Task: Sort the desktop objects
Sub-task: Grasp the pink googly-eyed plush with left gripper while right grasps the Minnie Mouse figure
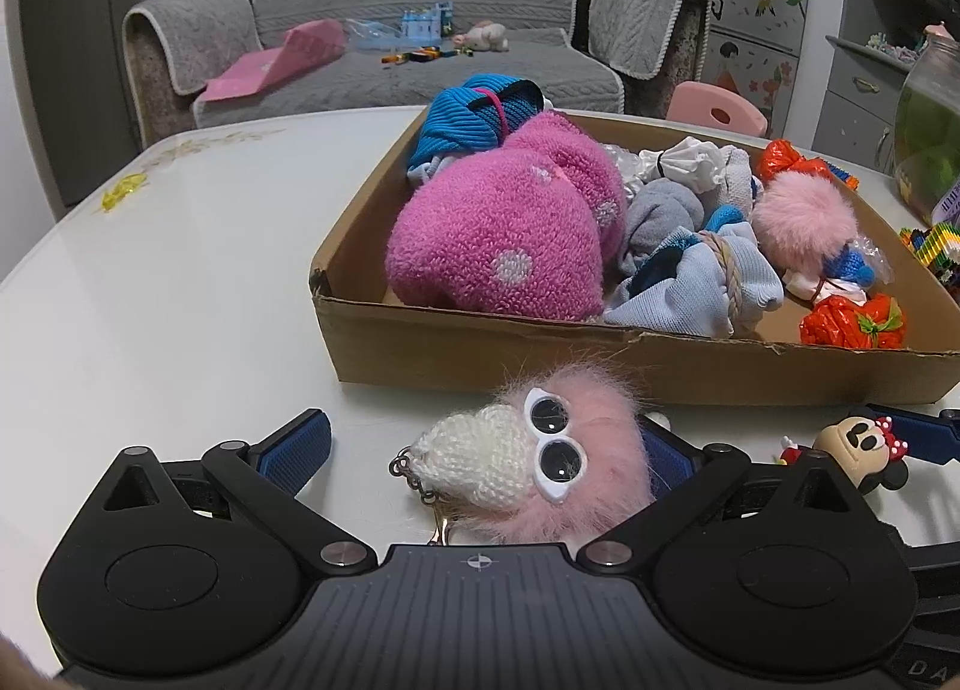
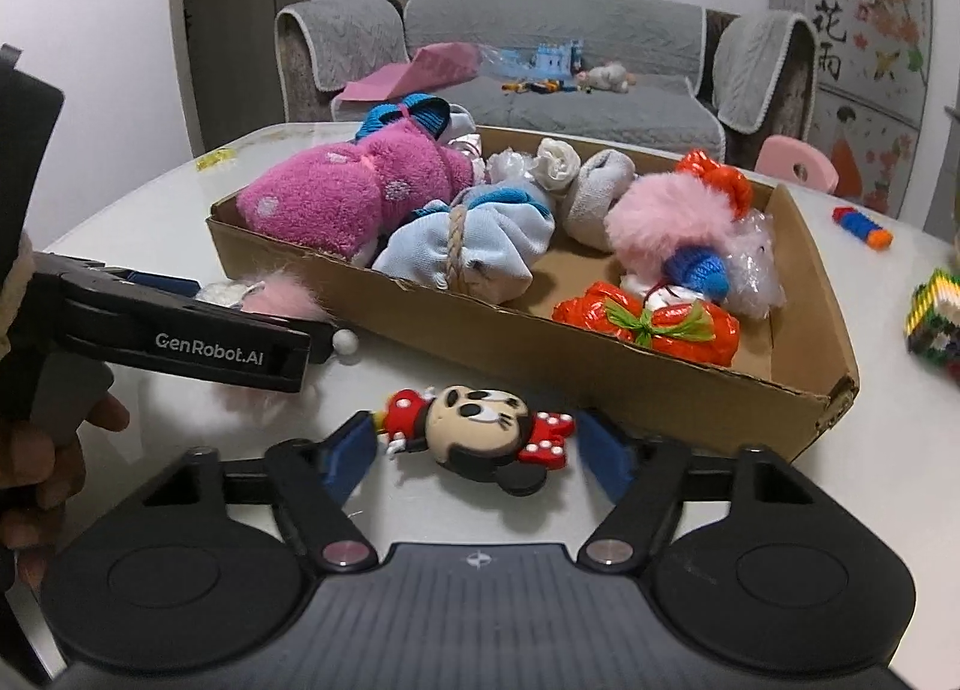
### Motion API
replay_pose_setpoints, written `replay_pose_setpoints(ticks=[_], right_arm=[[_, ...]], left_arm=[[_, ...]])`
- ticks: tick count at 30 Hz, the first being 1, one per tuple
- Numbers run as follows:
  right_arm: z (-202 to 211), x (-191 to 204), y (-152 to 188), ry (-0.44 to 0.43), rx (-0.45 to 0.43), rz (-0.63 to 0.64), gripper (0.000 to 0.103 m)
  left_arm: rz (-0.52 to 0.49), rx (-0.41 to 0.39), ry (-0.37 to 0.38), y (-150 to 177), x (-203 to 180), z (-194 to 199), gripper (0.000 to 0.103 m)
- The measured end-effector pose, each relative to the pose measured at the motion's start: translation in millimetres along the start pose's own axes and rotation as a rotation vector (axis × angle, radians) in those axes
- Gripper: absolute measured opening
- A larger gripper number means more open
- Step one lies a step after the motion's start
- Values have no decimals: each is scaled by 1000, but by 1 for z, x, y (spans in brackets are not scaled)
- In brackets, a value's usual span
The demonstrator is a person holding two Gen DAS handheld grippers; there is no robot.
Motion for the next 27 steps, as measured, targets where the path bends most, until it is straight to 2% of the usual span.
replay_pose_setpoints(ticks=[11,19,27], right_arm=[[9,0,2,-8,-28,-12,63],[20,-2,4,-22,-66,-16,63],[23,-8,4,-22,-76,-18,63]], left_arm=[[-9,-3,11,3,-1,4,101],[-34,-29,40,10,-5,18,86],[-57,-50,65,12,-7,23,63]])
Point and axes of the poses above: each gripper's, at about its wrist camera, not at the fingertips, and z roughly against the way its jaws point, x to its left, y to its underside, the point moved 9 cm from there along -z, roughly the way its jaws point, and after that the axes turned 9 degrees about y, right-handed, at the moved point
